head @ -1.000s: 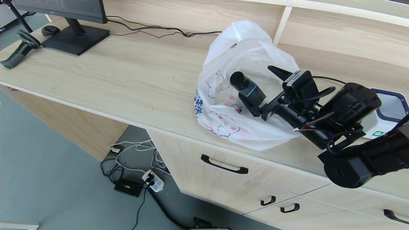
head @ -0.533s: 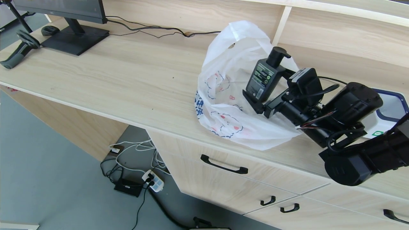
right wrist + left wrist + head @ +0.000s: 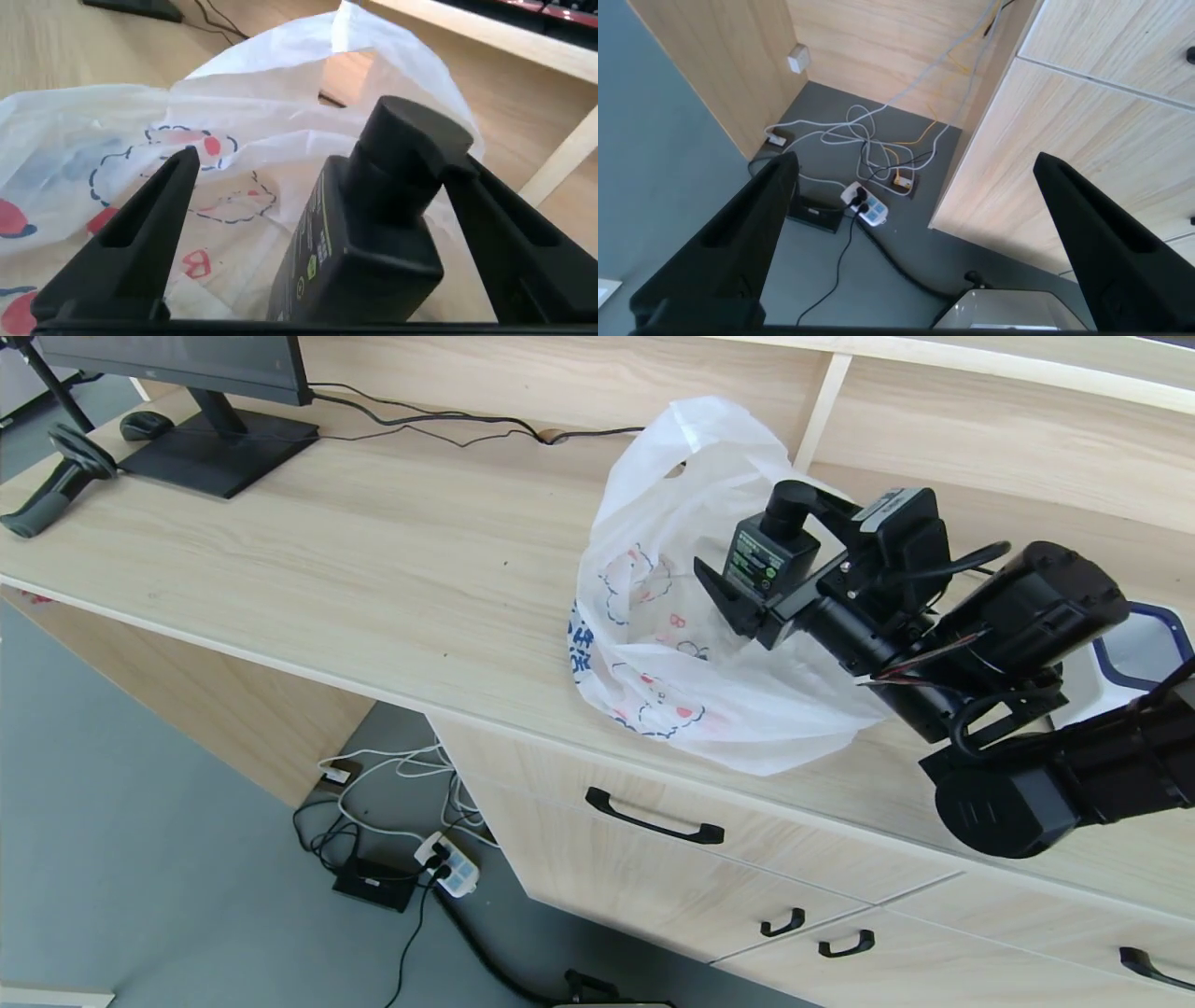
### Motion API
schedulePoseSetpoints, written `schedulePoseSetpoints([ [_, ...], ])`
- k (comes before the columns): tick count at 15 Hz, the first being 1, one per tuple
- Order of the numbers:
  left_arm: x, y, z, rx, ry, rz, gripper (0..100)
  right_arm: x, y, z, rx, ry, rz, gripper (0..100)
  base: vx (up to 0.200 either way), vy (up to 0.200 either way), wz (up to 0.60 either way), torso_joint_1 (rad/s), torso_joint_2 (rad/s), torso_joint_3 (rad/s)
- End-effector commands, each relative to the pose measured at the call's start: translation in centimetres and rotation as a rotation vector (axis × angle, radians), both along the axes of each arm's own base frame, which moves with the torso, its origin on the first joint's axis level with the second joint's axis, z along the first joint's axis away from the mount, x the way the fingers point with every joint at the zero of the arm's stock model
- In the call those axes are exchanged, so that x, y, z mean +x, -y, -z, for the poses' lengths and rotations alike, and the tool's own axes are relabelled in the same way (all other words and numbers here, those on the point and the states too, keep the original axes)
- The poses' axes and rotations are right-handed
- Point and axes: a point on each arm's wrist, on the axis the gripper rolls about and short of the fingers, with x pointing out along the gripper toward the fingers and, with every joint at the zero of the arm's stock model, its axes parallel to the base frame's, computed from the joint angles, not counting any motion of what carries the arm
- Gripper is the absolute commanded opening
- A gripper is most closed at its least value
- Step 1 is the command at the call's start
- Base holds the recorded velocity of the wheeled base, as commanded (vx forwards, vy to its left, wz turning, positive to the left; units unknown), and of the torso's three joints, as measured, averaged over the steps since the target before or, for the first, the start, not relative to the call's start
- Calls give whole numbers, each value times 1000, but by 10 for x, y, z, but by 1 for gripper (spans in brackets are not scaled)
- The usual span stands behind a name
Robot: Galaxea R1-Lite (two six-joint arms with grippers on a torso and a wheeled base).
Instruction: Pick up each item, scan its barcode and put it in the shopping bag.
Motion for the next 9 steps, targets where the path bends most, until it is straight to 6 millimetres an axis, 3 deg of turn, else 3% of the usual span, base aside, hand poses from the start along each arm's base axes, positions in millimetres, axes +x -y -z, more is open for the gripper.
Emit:
schedulePoseSetpoints([
  [1, 0, 0, 0, 0, -1, 0, 100, -9, -22, -20, 43, 48, -41, 100, 0, 0, 0, 0, 0, 0],
  [4, 0, 0, 0, 0, -1, 0, 100, -20, -42, -19, 60, 34, -63, 100, 0, 0, 0, 0, 0, 0],
  [9, 0, 0, 0, -2, 0, 0, 100, -16, -46, -8, 39, 14, -61, 100, 0, 0, 0, 0, 0, 0],
])
